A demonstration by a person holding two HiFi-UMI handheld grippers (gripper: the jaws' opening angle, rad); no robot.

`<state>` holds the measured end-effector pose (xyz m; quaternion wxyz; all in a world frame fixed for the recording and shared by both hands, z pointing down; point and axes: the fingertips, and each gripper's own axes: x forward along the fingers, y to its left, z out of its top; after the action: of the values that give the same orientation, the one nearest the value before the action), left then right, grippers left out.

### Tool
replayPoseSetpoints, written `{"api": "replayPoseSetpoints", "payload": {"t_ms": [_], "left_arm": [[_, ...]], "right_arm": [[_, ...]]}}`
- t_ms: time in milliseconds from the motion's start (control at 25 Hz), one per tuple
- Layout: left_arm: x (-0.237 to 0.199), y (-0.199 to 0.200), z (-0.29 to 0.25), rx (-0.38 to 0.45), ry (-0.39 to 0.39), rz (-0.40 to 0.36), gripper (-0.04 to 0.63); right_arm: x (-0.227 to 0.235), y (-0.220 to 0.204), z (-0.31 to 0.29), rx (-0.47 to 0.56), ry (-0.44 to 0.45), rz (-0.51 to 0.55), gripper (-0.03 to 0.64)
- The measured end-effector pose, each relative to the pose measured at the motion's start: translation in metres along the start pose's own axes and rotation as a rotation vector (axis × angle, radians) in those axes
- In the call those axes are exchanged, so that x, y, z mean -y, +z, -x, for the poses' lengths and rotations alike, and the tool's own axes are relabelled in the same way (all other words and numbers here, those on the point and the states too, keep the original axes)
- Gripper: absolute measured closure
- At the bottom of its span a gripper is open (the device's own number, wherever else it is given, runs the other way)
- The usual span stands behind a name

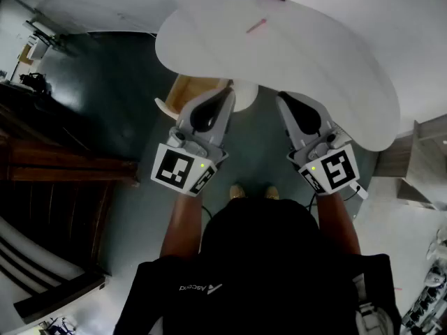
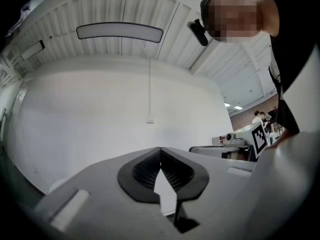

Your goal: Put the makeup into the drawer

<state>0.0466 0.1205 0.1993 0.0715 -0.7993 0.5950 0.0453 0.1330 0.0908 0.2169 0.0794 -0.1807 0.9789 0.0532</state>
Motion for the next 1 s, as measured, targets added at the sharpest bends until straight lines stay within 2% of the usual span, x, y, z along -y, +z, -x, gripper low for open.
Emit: {"api": "replayPoseSetpoints", "payload": {"t_ms": [560,1000], "left_arm": [[-0.027,-0.004,0.019,0.021,-0.003,0.024,0.584],[-0.087,-0.013,0.033,0.043,-0.044,0.043,0.584]], "right_arm": [[-0.014,-0.003,-0.023,-0.008,-0.017,-0.005,0.614],[-0.023,-0.019,-0.066,-0.065,-0.086,0.049,0.614]]}}
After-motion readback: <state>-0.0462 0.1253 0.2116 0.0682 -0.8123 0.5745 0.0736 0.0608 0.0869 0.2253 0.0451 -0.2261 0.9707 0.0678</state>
